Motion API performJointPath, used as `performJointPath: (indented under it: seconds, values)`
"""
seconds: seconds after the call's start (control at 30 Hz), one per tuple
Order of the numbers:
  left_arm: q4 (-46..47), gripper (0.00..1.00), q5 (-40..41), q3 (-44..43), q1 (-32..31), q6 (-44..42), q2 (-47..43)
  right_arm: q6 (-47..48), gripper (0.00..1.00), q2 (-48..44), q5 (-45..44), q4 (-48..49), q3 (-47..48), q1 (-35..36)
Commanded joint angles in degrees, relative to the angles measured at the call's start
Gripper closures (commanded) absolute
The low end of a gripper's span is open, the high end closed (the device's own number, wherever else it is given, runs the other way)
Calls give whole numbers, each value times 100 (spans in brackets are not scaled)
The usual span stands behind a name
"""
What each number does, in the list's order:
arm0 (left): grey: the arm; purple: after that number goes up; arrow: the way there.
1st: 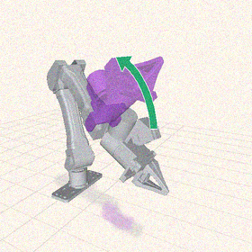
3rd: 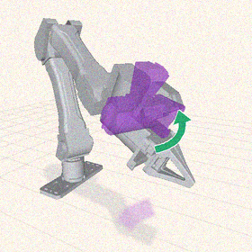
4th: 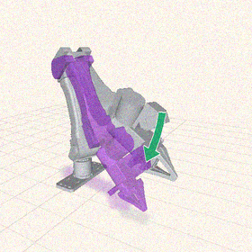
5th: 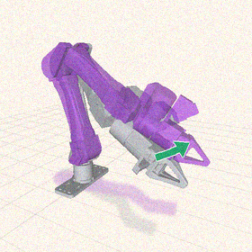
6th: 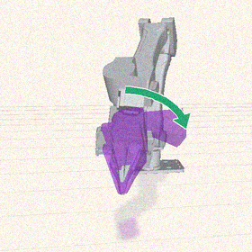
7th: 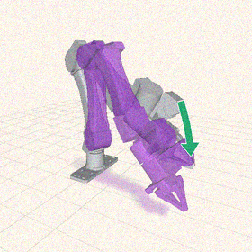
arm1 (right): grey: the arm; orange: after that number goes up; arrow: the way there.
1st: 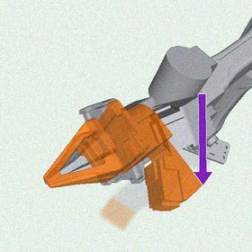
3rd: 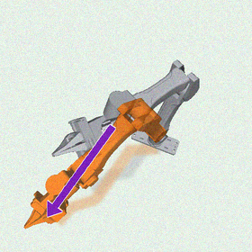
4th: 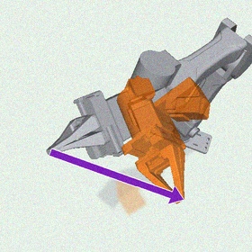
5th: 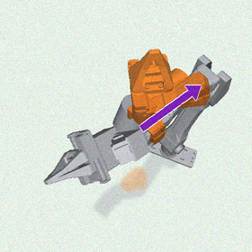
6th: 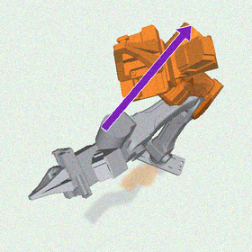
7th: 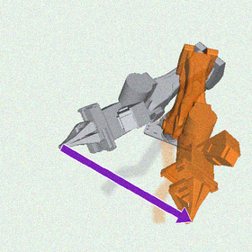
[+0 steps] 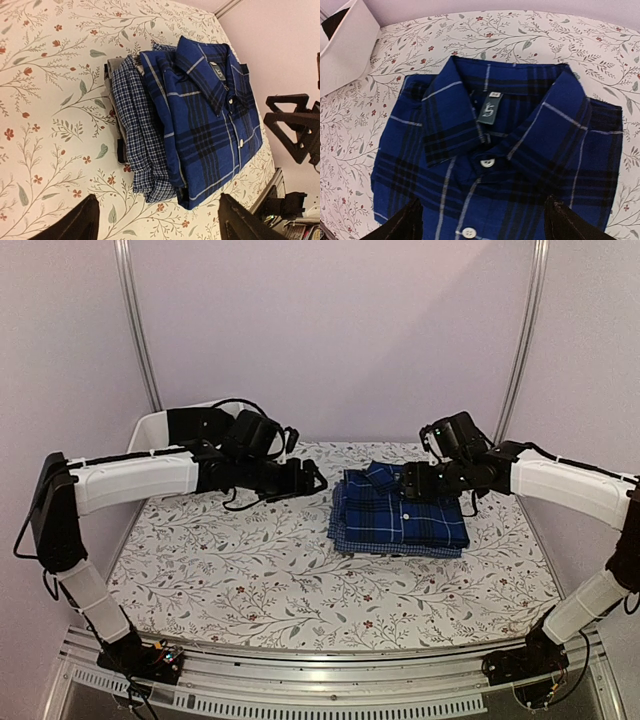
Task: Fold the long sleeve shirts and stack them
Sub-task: Smooth out the square-folded shirt, then move the square-folded shirt to the corner of the board.
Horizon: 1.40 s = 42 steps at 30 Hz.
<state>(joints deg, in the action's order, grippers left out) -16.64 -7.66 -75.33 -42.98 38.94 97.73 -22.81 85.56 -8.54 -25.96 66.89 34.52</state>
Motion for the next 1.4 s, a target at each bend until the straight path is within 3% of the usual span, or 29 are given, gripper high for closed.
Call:
performJointPath:
  seconds: [0.0,0.17,0.57,0.83,1.37]
  values:
    - [110,13,279,316,117,-173,-548,-244,13,-1,-164,-154,260,713]
    - [45,1,460,646,179,-191,-1013,-516,3,437,-154,-151,561,1456]
    - [-192,0,643,1034,268,-220,-1761,-1200,1,1627,278,-59,1136,2617]
    - [-264,0,634,1161,334,-263,-1993,-1706,1,2334,710,286,1287,2814]
    - [-325,0,617,1345,426,-229,-2206,-1886,1,3429,166,707,1627,2709]
